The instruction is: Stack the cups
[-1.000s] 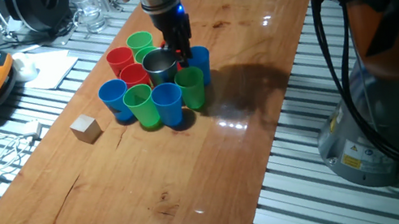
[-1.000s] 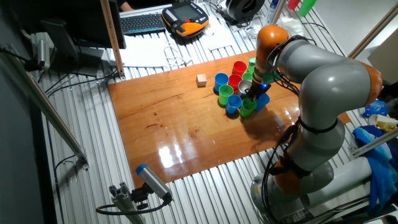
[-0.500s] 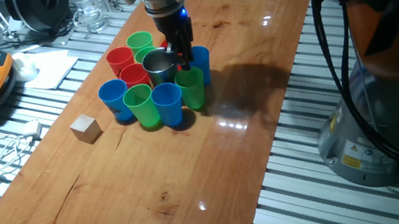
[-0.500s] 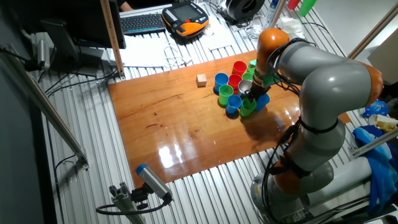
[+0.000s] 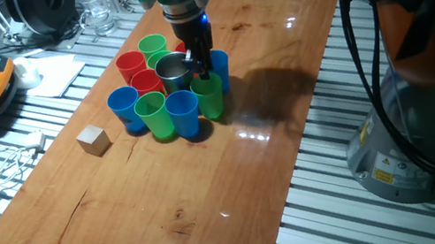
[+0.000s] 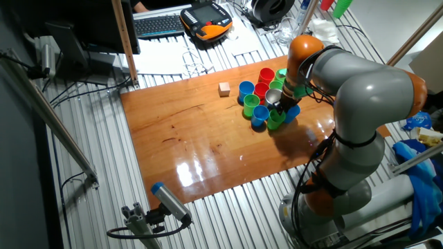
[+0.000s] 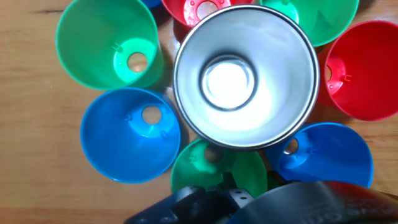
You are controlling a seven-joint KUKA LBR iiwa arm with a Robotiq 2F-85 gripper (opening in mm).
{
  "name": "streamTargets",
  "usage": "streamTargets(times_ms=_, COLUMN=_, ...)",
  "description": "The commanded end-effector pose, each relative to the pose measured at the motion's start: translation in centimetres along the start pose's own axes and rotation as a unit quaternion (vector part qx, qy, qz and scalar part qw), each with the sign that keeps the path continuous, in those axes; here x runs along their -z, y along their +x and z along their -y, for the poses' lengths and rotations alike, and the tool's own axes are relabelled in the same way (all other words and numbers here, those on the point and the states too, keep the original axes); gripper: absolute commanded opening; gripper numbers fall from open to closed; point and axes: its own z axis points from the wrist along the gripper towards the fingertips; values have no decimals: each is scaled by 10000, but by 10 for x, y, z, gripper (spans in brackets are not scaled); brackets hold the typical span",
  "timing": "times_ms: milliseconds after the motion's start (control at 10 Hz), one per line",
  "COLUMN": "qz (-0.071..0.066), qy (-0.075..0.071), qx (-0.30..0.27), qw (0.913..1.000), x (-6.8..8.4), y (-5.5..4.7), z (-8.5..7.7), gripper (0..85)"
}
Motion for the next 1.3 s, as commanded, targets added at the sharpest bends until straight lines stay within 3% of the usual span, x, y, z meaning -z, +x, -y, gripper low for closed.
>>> streamTargets(times_ms=0, qz=7, qy=-7, qx=6, qw=10000, x=-2, y=0, z=1, gripper=340)
streamTargets(times_ms=700, qz=170, qy=-45, qx=-14, qw=9998, x=-16, y=1, z=2, gripper=340)
streamTargets(times_ms=1200, qz=147, qy=-38, qx=1, qw=9999, x=-14, y=1, z=1, gripper=340)
